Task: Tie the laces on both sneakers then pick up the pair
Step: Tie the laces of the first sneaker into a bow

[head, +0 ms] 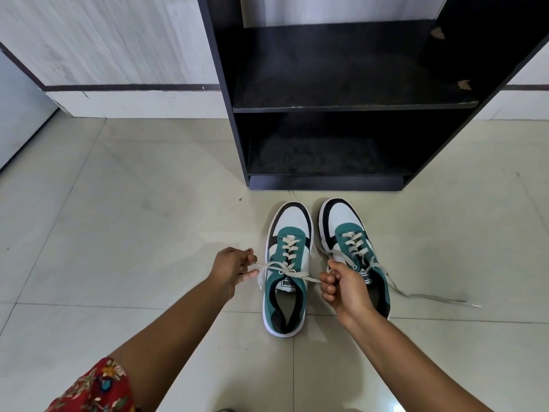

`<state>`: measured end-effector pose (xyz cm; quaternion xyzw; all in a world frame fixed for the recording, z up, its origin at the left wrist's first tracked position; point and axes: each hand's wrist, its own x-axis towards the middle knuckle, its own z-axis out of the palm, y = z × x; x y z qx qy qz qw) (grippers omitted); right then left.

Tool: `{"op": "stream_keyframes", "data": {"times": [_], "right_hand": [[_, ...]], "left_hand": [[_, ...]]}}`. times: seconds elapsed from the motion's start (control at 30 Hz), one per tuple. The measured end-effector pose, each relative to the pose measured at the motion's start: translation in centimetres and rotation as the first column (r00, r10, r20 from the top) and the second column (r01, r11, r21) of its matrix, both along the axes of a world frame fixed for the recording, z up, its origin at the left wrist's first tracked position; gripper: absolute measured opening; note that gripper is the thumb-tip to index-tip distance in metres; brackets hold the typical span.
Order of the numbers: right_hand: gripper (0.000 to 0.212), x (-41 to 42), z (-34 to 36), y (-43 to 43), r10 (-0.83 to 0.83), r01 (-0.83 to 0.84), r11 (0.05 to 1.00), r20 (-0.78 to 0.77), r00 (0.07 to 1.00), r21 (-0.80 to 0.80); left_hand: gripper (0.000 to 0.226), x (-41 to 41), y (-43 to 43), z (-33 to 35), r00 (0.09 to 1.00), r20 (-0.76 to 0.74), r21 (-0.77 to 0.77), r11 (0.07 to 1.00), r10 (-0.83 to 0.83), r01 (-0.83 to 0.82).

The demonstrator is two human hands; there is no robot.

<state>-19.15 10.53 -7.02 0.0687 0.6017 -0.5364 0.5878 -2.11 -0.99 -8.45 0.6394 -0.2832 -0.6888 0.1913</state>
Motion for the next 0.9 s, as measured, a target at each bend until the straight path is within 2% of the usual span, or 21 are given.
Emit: {"op": "stream_keyframes", "data": {"times": [0.13,0.2,0.27,0.3,0.4,0.47,0.57,0.8,0.87,0.9], "right_hand": [[0.034,-0.1,-0.2,0.2,0.079,-0.078,0.997,-0.059,0.995,0.024],[0.029,0.2,-0.2,0.5,0.179,-0.176,0.984,-0.167,0.97,0.031],[0.012,0.7,0.0,0.9,0.275,-0.282,0.959,-0.293,0.916,0.017],[0.014,1.0,0.0,1.1,0.319,-0.332,0.943,-0.343,0.883,0.023],[0.07,2.1,-0.7,1.1,0.463,-0.494,0.869,-0.419,0.781,0.038],[0.082,2.8,-0.9,0.8,0.49,-0.534,0.845,-0.426,0.76,0.019],[0.083,3.4,-0.8,0.0,0.509,-0.569,0.822,-0.444,0.738,-0.002],[0.086,5.1,-1.0,-1.3,0.582,-0.654,0.755,-0.414,0.7,-0.044],[0.079,4.6,-0.7,-0.9,0.596,-0.675,0.737,-0.448,0.667,-0.025],[0.07,4.0,-0.3,-0.6,0.594,-0.678,0.735,-0.482,0.644,0.0]], "left_hand": [[0.011,0.2,0.5,-0.1,1.0,0.006,0.006,1.0,-0.013,0.013],[0.012,0.6,0.9,-0.1,0.995,0.021,0.056,0.994,-0.1,0.099],[0.012,1.0,1.5,0.1,0.984,0.0,0.136,0.975,-0.177,0.175],[0.019,1.1,1.9,0.1,0.98,-0.005,0.157,0.967,-0.201,0.199],[0.039,0.7,3.0,0.3,0.965,-0.02,0.149,0.954,-0.26,0.26],[0.038,0.4,3.5,0.7,0.951,-0.012,0.126,0.943,-0.31,0.309],[0.038,0.6,3.5,1.3,0.944,0.051,0.088,0.943,-0.325,0.32],[0.036,2.2,2.7,2.7,0.976,0.102,0.11,0.978,-0.19,0.179],[0.046,2.0,3.0,2.4,0.971,0.18,0.064,0.987,-0.156,0.147],[0.055,1.8,3.0,2.0,0.95,0.275,-0.018,0.987,-0.149,0.16]]}}
